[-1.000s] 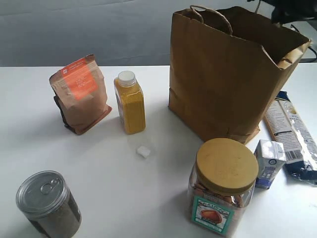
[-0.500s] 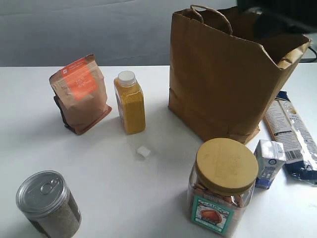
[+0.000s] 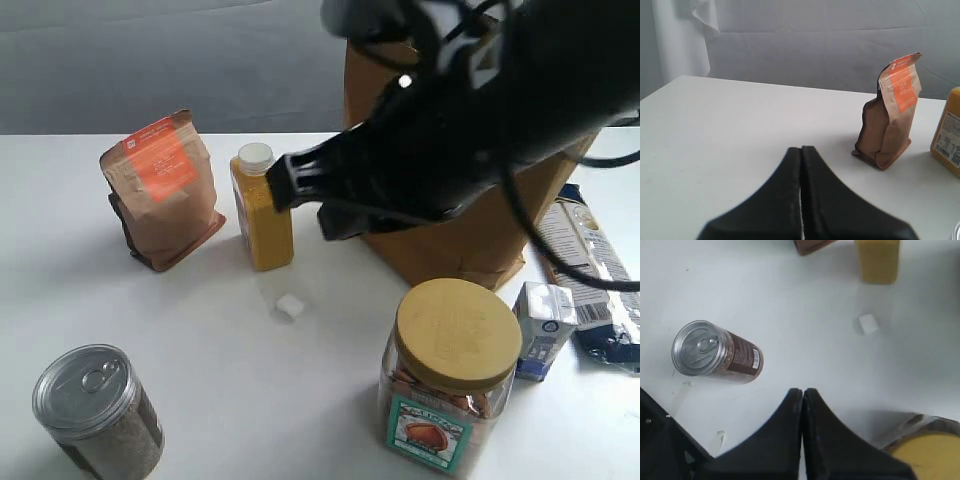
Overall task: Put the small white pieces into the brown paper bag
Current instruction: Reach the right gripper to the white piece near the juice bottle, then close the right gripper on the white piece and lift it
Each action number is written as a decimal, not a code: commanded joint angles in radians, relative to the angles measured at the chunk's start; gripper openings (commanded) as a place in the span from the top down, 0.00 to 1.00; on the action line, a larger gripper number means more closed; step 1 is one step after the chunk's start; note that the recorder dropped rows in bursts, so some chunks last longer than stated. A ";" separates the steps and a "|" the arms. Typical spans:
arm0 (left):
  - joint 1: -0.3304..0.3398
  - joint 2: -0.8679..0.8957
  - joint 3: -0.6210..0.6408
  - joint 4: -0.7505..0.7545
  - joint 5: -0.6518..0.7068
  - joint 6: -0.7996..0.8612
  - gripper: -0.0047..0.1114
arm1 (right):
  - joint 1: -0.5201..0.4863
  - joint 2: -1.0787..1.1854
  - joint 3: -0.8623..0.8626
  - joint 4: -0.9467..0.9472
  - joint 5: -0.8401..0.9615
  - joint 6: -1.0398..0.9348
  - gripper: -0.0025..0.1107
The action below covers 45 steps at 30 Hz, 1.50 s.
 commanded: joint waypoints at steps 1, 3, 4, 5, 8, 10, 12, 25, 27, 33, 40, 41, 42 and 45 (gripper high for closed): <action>-0.004 -0.003 0.004 -0.008 -0.005 -0.004 0.96 | 0.005 0.124 0.004 0.119 -0.074 -0.075 0.89; -0.004 -0.003 0.004 -0.008 -0.005 -0.004 0.96 | 0.005 0.174 0.003 0.126 -0.108 -0.077 0.82; -0.004 -0.003 0.004 -0.008 -0.005 -0.004 0.96 | 0.005 0.203 -0.008 0.126 -0.110 -0.077 0.78; -0.004 -0.003 0.004 -0.008 -0.005 -0.004 0.96 | 0.003 0.227 -0.019 0.126 -0.107 -0.077 0.76; -0.004 -0.003 0.004 -0.008 -0.005 -0.004 0.96 | 0.003 0.311 -0.077 0.123 -0.097 -0.077 0.69; -0.004 -0.003 0.004 -0.008 -0.005 -0.004 0.96 | 0.003 0.364 -0.129 0.123 -0.090 -0.077 0.67; -0.004 -0.003 0.004 -0.008 -0.005 -0.004 0.96 | 0.003 0.413 -0.184 0.114 -0.087 -0.077 0.65; -0.004 -0.003 0.004 -0.008 -0.005 -0.004 0.96 | -0.002 0.651 -0.415 -0.140 0.065 0.087 0.63; -0.004 -0.003 0.004 -0.008 -0.005 -0.004 0.96 | -0.012 0.683 -0.418 -0.140 0.063 0.090 0.59; -0.004 -0.003 0.004 -0.008 -0.005 -0.004 0.96 | -0.042 0.755 -0.418 -0.132 0.042 0.116 0.48; -0.004 -0.003 0.004 -0.008 -0.005 -0.004 0.96 | -0.045 0.795 -0.418 -0.124 -0.043 0.116 0.48; -0.004 -0.003 0.004 -0.008 -0.005 -0.004 0.96 | -0.045 0.799 -0.418 -0.124 -0.052 0.116 0.48; -0.004 -0.003 0.004 -0.008 -0.005 -0.004 0.96 | -0.045 0.799 -0.418 -0.124 -0.060 0.119 0.48; -0.004 -0.003 0.004 -0.008 -0.005 -0.004 0.96 | -0.045 0.807 -0.418 -0.137 -0.069 0.119 0.50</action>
